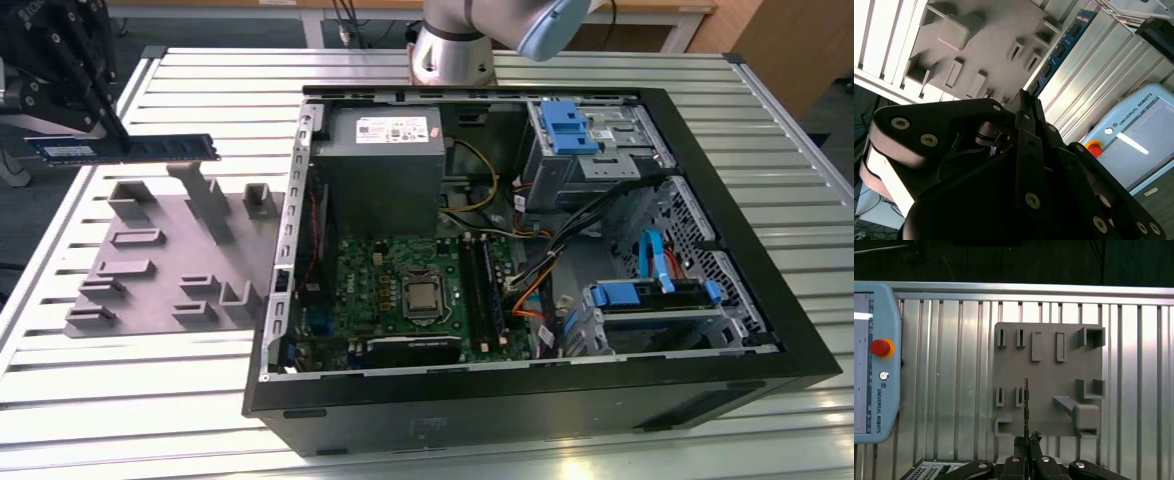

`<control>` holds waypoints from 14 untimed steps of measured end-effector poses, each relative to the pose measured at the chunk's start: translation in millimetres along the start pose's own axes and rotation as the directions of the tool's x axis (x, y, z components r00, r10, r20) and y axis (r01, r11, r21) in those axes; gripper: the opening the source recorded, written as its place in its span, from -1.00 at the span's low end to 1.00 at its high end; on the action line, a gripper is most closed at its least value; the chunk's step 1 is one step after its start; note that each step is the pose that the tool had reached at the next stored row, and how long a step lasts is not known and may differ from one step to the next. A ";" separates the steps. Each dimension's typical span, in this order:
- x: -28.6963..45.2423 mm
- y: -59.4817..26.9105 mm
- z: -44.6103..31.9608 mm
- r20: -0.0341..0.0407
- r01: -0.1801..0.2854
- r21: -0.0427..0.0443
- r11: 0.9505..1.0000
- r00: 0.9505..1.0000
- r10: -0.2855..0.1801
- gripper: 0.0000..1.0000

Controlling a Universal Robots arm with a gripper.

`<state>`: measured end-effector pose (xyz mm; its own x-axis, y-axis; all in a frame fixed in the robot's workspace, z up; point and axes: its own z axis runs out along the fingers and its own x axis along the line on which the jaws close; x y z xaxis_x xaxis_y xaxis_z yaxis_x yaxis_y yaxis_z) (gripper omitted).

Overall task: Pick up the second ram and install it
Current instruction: 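Pick up the second ram and move it above second insertion slot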

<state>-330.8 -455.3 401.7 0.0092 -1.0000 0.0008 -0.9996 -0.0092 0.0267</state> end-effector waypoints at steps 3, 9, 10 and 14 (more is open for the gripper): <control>0.0 -3.6 -0.1 0.000 0.000 0.000 1.000 1.000 0.000 -0.73; 0.1 -11.5 -0.2 0.000 0.000 0.000 1.000 1.000 0.000 -0.73; 0.1 -13.2 -0.3 0.000 0.000 0.000 1.000 1.000 0.000 -0.73; 0.2 -19.8 -0.4 0.000 0.000 0.000 1.000 1.000 0.000 -0.73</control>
<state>-311.0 -455.4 401.6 0.0092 -1.0000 0.0008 -0.9996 -0.0092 0.0267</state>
